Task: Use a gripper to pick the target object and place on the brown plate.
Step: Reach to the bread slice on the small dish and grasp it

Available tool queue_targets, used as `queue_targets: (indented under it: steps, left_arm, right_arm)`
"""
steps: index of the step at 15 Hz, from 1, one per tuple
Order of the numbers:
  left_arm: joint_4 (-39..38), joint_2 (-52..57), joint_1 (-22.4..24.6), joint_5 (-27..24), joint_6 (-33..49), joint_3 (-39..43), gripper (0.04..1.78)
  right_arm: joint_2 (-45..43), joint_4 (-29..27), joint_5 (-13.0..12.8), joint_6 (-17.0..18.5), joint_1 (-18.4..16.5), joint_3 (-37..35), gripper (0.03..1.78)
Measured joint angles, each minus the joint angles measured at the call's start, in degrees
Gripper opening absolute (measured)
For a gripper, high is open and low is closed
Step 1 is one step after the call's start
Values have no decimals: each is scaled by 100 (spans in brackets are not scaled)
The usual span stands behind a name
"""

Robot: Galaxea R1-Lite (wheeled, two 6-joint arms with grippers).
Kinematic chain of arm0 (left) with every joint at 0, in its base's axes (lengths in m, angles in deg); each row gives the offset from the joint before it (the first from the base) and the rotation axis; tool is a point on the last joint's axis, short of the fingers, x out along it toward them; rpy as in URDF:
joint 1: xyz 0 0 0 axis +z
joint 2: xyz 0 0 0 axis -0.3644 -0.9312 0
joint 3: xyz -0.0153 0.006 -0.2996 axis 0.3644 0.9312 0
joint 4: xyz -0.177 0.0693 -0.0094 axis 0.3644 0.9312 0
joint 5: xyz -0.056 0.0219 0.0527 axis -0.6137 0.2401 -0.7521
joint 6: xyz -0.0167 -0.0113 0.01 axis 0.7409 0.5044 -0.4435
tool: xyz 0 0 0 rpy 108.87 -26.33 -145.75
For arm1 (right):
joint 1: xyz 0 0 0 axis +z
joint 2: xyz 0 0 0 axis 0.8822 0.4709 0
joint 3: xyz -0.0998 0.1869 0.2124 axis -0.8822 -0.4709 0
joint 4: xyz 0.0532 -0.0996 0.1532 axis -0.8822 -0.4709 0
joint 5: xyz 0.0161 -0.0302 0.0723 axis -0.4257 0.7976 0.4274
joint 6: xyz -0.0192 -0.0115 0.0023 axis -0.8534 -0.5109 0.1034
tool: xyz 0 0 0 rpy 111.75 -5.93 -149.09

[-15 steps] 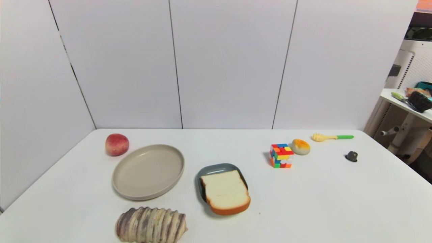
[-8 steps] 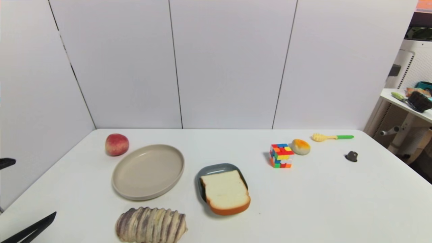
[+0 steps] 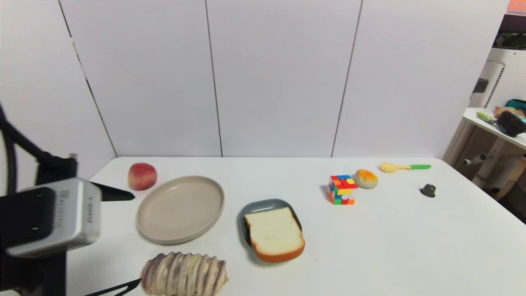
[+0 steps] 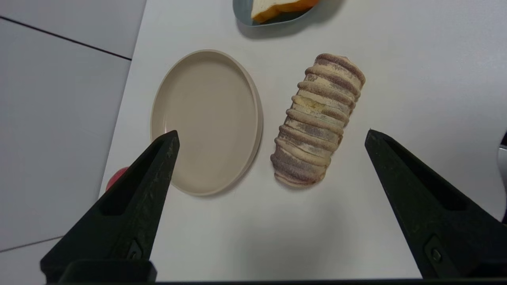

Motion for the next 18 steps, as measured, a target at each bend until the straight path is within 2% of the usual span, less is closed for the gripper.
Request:
queue_targets:
  steps: [5, 9, 13, 18]
  left_arm:
    - [-1157, -1193, -858, 443, 129, -23, 169]
    - [-2070, -2103, -1593, 861, 772, -15, 169]
    - [-2753, -2733, -1833, 884, 962, 0, 169]
    - [-2812, -3089, -2150, 883, 1521, -22, 169]
  right_arm:
    - [0, 0, 0, 2, 0, 0, 169]
    - [0, 0, -2, 2, 0, 0, 169]
    - [0, 0, 0, 2, 0, 0, 169]
    - [0, 0, -2, 2, 0, 0, 169]
